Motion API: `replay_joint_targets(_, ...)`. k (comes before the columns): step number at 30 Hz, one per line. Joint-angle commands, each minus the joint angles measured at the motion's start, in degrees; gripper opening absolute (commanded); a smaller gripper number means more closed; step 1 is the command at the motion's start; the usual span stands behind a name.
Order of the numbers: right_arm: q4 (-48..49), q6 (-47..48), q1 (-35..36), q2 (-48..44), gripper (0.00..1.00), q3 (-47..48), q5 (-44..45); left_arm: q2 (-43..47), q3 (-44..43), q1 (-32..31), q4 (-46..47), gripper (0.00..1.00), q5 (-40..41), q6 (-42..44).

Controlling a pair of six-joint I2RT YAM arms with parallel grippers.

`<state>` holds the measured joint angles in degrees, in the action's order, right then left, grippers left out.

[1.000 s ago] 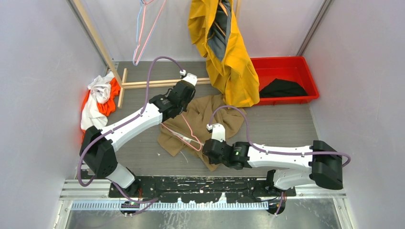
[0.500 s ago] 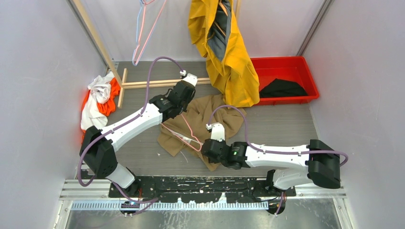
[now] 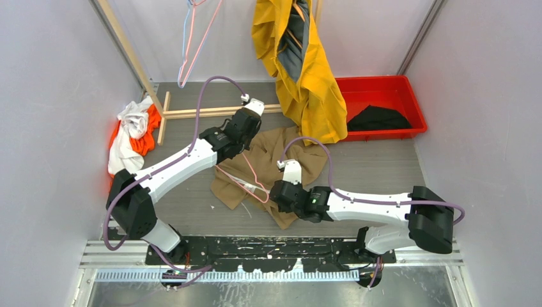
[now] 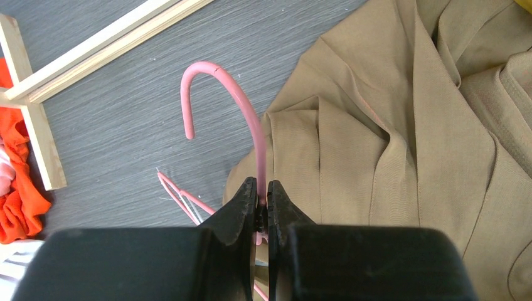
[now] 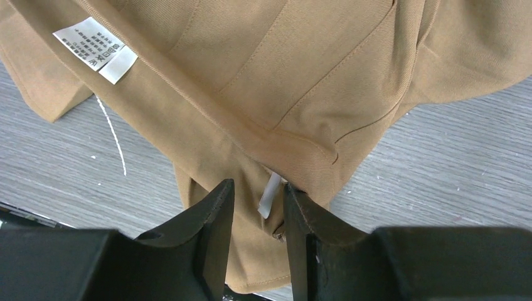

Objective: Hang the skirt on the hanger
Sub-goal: Hang the skirt at the center of the board.

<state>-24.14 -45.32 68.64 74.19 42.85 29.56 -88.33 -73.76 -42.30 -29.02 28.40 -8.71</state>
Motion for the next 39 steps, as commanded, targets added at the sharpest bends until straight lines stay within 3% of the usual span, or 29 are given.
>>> replay_joint_targets(1, 2.58, 1.23, -0.90, 0.55, 0.40, 1.45, 2.13, 2.65, -0.69, 0.31, 1.99, 0.00, 0.62, 1.25)
replay_joint_targets(15, 4.16, 2.99, -4.31, 1.22, 0.38, 0.77, 1.48, 2.01, -0.73, 0.34, 2.37, 0.00, 0.35, 1.26)
replay_joint_targets(18, 4.89, 3.04, -4.63, 1.72, 0.32, 0.57, 1.07, 1.88, -0.57, 0.35, 2.47, 0.00, 0.34, 1.24)
replay_joint_targets(26, 5.84, 3.23, -5.44, 2.90, 0.31, 0.36, 0.15, 1.92, -0.05, 0.38, 2.65, 0.00, 0.34, 1.20)
replay_joint_targets(39, 5.57, 3.84, -5.98, -2.88, 0.03, -1.83, 2.21, 0.20, -0.17, 0.39, 1.81, 0.00, 1.42, 0.49)
